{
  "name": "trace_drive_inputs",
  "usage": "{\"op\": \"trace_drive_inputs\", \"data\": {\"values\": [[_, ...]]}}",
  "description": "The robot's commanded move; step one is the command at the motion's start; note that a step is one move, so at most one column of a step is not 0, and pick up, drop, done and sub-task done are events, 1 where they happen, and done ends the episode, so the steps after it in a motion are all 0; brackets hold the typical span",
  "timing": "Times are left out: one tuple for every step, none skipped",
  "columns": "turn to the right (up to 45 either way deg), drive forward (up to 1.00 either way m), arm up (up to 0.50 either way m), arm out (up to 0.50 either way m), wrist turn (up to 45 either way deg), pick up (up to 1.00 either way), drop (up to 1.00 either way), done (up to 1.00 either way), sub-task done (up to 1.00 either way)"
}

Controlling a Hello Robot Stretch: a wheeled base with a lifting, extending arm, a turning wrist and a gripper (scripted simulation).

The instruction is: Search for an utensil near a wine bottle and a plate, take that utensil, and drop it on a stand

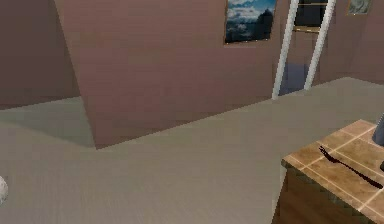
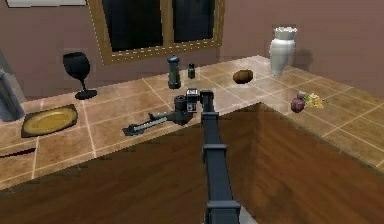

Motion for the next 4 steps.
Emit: {"op": "trace_drive_inputs", "data": {"values": [[0.0,0.0,0.0,0.0,0.0,1.0,0.0,0.0,0.0],[0.0,0.0,0.1,0.0,0.0,0.0,0.0,0.0,0.0],[0.0,0.0,0.06,0.0,0.0,0.0,0.0,0.0,0.0],[0.0,0.0,0.0,0.0,-45.0,0.0,0.0,0.0,0.0]]}}
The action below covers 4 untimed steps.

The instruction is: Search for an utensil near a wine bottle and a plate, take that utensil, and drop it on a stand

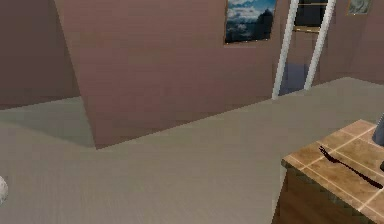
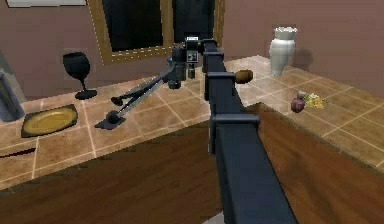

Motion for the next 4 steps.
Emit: {"op": "trace_drive_inputs", "data": {"values": [[0.0,0.0,0.0,0.0,-27.0,0.0,0.0,0.0,0.0],[0.0,0.0,0.0,-0.46,0.0,0.0,0.0,0.0,0.0],[-30.0,0.0,0.0,0.0,0.0,0.0,0.0,0.0,0.0],[0.0,0.65,0.0,0.0,0.0,0.0,0.0,0.0,0.0]]}}
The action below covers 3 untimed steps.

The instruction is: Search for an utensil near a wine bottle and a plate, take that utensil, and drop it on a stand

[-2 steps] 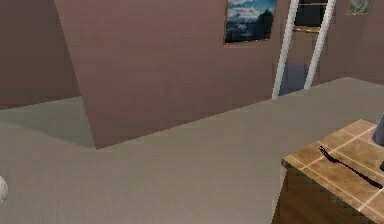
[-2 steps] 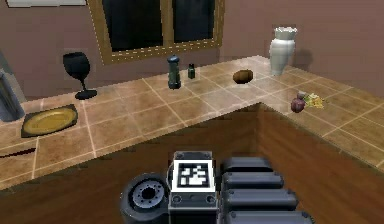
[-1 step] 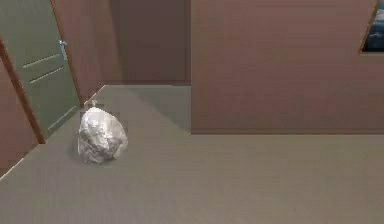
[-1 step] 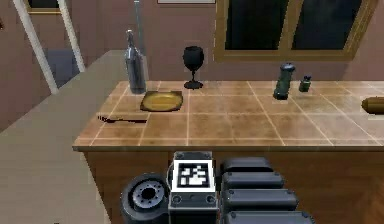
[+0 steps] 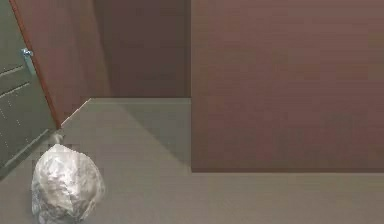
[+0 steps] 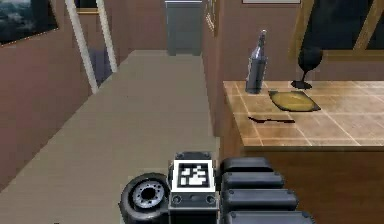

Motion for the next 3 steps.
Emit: {"op": "trace_drive_inputs", "data": {"values": [[42.0,0.0,0.0,0.0,0.0,0.0,0.0,0.0,0.0],[0.0,0.45,0.0,0.0,0.0,0.0,0.0,0.0,0.0],[39.0,0.0,0.0,0.0,0.0,0.0,0.0,0.0,0.0]]}}
